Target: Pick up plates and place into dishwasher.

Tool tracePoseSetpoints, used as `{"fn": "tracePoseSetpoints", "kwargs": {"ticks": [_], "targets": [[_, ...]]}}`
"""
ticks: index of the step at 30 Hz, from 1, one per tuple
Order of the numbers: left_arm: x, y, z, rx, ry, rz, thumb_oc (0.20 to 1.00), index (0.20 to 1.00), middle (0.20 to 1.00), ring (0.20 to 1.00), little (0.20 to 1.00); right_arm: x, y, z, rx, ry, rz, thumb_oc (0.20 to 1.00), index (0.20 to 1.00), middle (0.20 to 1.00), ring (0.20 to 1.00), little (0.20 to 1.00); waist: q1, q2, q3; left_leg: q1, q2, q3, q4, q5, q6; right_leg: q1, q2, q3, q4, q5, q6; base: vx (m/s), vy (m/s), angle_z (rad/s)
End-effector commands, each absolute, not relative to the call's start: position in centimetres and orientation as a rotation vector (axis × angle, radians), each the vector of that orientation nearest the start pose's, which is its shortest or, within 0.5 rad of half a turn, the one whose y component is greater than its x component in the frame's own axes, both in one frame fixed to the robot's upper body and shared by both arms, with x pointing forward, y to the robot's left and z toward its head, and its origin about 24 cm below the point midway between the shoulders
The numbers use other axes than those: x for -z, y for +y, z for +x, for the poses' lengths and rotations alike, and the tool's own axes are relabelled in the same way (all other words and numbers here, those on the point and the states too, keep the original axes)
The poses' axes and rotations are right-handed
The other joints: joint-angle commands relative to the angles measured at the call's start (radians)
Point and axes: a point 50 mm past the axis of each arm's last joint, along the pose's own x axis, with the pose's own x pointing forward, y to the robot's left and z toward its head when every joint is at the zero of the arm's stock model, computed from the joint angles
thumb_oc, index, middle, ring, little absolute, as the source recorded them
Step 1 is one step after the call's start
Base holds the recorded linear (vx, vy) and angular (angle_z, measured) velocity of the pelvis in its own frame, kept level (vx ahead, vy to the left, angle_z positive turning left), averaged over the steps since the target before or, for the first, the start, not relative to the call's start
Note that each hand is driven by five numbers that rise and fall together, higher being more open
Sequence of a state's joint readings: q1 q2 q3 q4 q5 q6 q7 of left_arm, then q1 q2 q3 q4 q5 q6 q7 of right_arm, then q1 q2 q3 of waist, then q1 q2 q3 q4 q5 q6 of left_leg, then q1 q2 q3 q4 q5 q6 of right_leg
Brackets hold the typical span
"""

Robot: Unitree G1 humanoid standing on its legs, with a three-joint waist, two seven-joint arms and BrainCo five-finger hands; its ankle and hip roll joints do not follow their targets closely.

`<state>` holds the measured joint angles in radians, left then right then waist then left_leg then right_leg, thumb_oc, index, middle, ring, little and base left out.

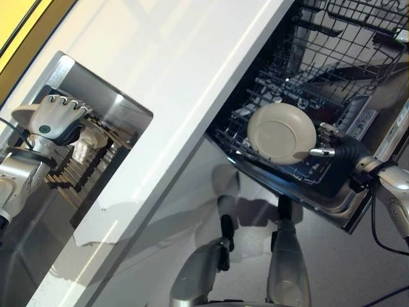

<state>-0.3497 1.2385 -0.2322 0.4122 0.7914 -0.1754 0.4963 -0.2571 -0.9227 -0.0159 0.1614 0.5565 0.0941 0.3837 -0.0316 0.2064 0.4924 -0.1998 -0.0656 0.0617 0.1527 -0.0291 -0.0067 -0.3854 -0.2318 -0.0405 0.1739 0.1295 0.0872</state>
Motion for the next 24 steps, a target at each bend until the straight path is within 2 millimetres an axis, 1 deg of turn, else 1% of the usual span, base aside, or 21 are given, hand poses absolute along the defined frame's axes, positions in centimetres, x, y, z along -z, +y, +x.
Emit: {"fn": "tracePoseSetpoints", "kwargs": {"ticks": [1,7,11,16,17,21,23,24], "targets": [[-19.8,37.3,26.8,-0.312,-0.263,2.010,0.200,0.200,0.200,0.200,0.200,-17.9,-30.1,28.0,-0.267,-0.076,-0.410,1.000,1.000,1.000,1.000,1.000,0.029,-0.026,-0.042,-0.055,0.005,-0.062,0.023,0.036,-0.031,0.048,-0.094,-0.006,0.155,-0.143,0.065,0.00,0.000,0.00],[-19.8,37.7,26.3,-0.342,-0.264,2.015,0.200,0.200,0.200,0.200,0.200,-17.9,-30.0,27.9,-0.262,-0.085,-0.399,1.000,1.000,1.000,1.000,1.000,0.035,-0.033,-0.041,-0.058,0.009,-0.067,0.023,0.038,-0.031,0.047,-0.092,-0.008,0.154,-0.141,0.067,-0.01,-0.007,-0.01],[-20.1,38.2,26.1,-0.419,-0.262,2.011,0.200,0.200,0.200,0.200,0.200,-17.8,-30.0,27.9,-0.255,-0.092,-0.393,1.000,1.000,1.000,1.000,1.000,0.035,-0.037,-0.040,-0.059,0.010,-0.070,0.021,0.040,-0.031,0.046,-0.089,-0.007,0.153,-0.138,0.067,0.00,0.000,0.00],[-21.3,40.0,25.0,-0.752,-0.283,1.970,0.200,0.200,0.200,0.200,0.200,-17.5,-30.0,27.7,-0.251,-0.095,-0.380,1.000,1.000,1.000,1.000,1.000,0.037,-0.048,-0.045,-0.058,0.011,-0.075,0.018,0.040,-0.029,0.046,-0.086,-0.007,0.152,-0.138,0.067,0.00,0.000,0.00],[-21.4,40.4,24.6,-0.849,-0.296,1.945,0.200,0.200,0.200,0.200,0.200,-17.2,-30.0,27.7,-0.247,-0.097,-0.373,1.000,1.000,1.000,1.000,1.000,0.040,-0.054,-0.047,-0.061,0.012,-0.078,0.018,0.042,-0.028,0.044,-0.085,-0.009,0.151,-0.137,0.066,-0.03,-0.033,0.00],[-21.4,41.2,23.8,-1.070,-0.316,1.842,0.200,0.200,0.200,0.200,0.200,-16.7,-29.6,27.7,-0.242,-0.105,-0.352,1.000,1.000,1.000,1.000,1.000,0.044,-0.075,-0.051,-0.065,0.016,-0.085,0.014,0.043,-0.025,0.040,-0.079,-0.013,0.150,-0.136,0.063,-0.03,-0.041,0.02],[-21.5,41.4,23.7,-1.142,-0.323,1.789,0.200,0.200,0.200,0.200,0.200,-16.5,-29.4,27.8,-0.242,-0.109,-0.342,1.000,1.000,1.000,1.000,1.000,0.045,-0.085,-0.053,-0.066,0.018,-0.086,0.012,0.043,-0.024,0.039,-0.076,-0.013,0.148,-0.136,0.063,-0.03,-0.052,0.00],[-21.7,41.5,23.6,-1.221,-0.338,1.732,0.200,0.200,0.200,0.200,0.200,-16.3,-29.2,27.8,-0.238,-0.115,-0.331,1.000,1.000,1.000,1.000,1.000,0.046,-0.095,-0.054,-0.067,0.021,-0.089,0.012,0.043,-0.025,0.037,-0.073,-0.015,0.148,-0.136,0.062,-0.04,-0.054,0.00]]}}
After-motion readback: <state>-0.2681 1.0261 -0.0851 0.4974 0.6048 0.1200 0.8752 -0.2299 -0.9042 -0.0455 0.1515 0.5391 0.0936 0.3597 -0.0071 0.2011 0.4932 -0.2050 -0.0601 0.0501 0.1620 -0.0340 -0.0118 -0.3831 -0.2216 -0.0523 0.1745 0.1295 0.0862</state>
